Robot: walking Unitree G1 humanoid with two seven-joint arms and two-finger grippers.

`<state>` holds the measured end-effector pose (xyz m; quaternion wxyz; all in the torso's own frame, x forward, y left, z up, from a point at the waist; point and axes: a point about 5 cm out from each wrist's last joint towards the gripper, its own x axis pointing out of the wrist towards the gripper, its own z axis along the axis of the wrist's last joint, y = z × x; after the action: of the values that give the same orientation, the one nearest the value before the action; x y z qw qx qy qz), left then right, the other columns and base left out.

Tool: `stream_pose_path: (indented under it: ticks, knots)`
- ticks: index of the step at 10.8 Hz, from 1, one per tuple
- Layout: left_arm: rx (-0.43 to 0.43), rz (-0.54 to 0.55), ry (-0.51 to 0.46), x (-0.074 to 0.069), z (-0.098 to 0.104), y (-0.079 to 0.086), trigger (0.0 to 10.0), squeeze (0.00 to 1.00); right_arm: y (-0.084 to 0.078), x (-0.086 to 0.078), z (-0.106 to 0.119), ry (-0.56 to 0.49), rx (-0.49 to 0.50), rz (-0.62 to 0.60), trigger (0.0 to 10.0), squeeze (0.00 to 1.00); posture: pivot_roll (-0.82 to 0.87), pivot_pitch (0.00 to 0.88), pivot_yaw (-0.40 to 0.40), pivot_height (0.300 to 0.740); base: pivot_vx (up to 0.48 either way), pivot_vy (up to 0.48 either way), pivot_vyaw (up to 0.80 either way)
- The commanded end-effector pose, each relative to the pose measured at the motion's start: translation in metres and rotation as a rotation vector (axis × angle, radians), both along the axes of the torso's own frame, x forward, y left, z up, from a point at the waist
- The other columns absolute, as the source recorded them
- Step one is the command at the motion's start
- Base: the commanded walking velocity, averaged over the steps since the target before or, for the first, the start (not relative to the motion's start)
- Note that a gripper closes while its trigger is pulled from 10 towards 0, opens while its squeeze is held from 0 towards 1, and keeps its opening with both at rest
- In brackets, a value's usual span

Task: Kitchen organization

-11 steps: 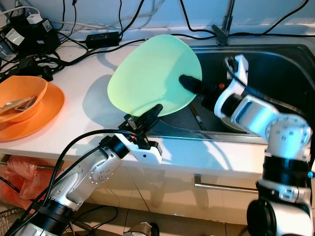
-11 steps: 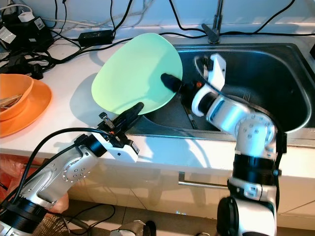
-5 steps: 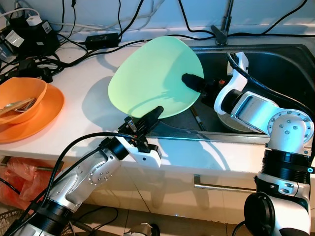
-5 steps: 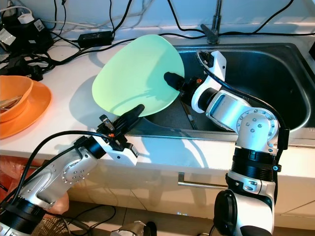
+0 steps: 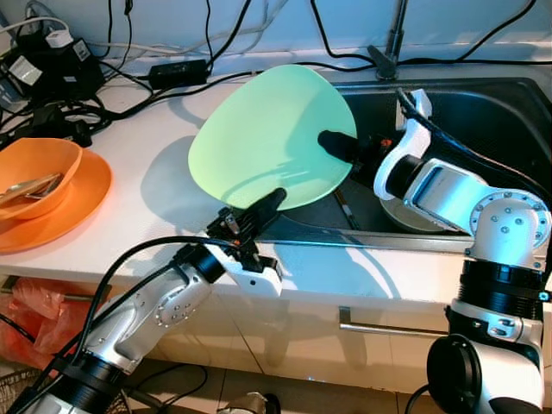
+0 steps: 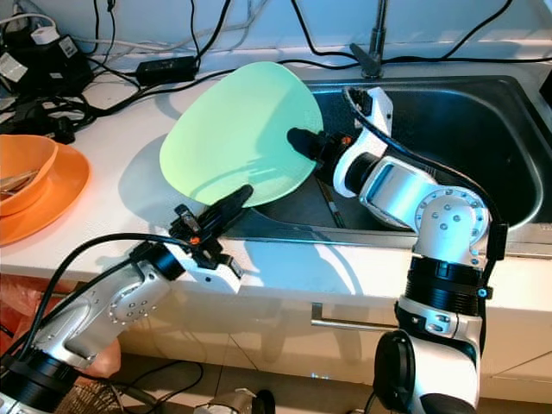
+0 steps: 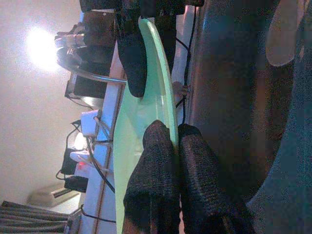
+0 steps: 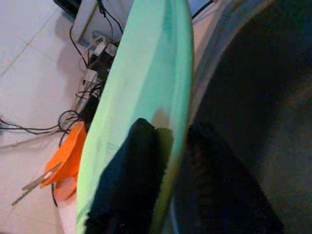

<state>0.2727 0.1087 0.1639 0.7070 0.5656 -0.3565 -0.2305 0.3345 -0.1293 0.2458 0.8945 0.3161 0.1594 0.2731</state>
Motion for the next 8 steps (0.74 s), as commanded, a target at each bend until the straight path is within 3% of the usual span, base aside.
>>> stream_pose_path:
  ticks: [1,2,3,4,8]
  knots:
    - [-0.018,-0.001,0.031,-0.006,-0.013,0.004,5.2,0.00,-0.011,0.002,-0.016,0.086,-0.027,-0.069,0.0,0.00,0.11,0.120,0.109,0.740,0.000,0.000,0.00]
    - [-0.021,0.016,0.033,-0.004,-0.013,0.008,7.9,0.00,-0.011,0.002,-0.017,0.087,-0.025,-0.068,0.0,0.00,0.11,0.120,0.110,0.740,0.000,0.000,0.00]
    - [-0.070,0.016,0.035,-0.004,-0.010,0.010,10.0,1.00,-0.012,0.002,-0.019,0.078,-0.050,-0.077,0.0,0.00,0.11,0.120,0.103,0.740,0.000,0.000,0.00]
    - [-0.109,-0.003,0.027,-0.008,-0.008,0.008,10.0,1.00,-0.012,0.002,-0.020,0.056,-0.092,-0.085,0.0,0.00,0.11,0.120,0.100,0.740,0.000,0.000,0.00]
    - [-0.150,-0.022,0.001,-0.009,-0.003,0.004,10.0,1.00,-0.015,0.006,-0.021,0.023,-0.088,-0.160,0.0,0.00,0.11,0.118,0.098,0.740,0.000,0.000,0.00]
